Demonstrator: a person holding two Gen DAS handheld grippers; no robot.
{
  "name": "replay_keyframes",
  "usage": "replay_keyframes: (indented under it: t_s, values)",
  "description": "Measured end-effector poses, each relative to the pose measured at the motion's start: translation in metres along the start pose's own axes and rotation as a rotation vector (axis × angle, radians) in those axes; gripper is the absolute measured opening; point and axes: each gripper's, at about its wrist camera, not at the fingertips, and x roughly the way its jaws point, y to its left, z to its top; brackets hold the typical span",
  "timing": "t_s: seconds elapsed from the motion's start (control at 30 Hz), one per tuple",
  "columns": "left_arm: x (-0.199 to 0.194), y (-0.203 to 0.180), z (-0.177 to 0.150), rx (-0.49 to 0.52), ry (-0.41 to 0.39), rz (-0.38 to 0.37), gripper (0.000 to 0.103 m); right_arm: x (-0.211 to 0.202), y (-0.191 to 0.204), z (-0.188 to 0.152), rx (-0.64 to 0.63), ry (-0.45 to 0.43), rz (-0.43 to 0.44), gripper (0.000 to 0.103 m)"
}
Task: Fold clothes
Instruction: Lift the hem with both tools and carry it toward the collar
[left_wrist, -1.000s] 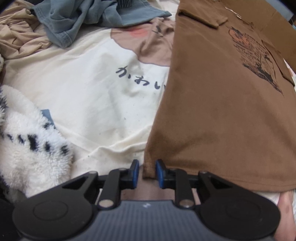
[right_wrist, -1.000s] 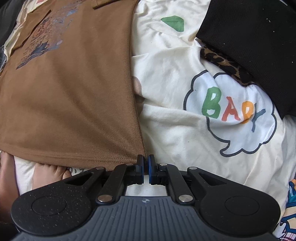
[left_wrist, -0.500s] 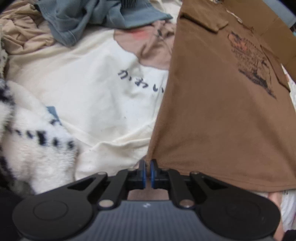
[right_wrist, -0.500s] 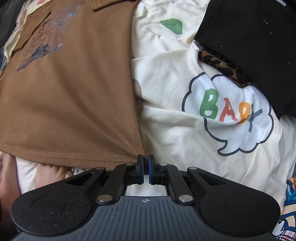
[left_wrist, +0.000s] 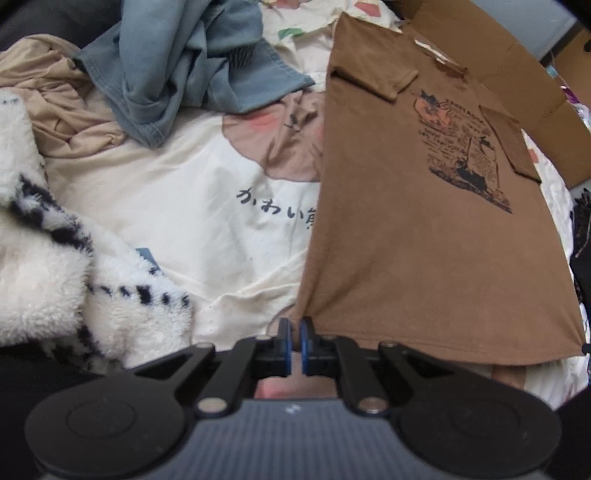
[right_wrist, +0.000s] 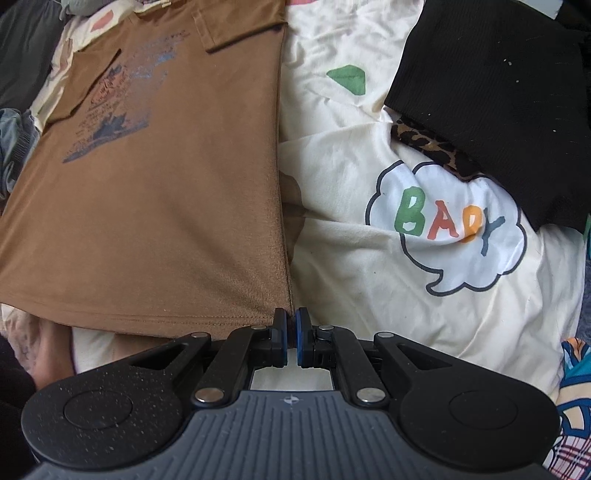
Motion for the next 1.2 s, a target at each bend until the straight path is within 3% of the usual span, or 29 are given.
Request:
replay_keyframes:
  t_s: [0.2,0.83,1.2]
  values:
    - [0.004,0.004,0.002,0.004,0.001,-0.017,0.004,-0.021,-0.002,-0.011,0.011,-0.013,0.004,0.002]
    - [-0.036,0.007,-0.054,-0.008,0.012,-0.067,0.004,-0.065,-0.001,-0.064,0.028,-0.007,-0.01,0.002]
    - [-0.053,0.001,-0.025,-0.015,-0.072,-0.099,0.004,-0.087,0.002,-0.053,0.044,-0.066,0.005,0.002]
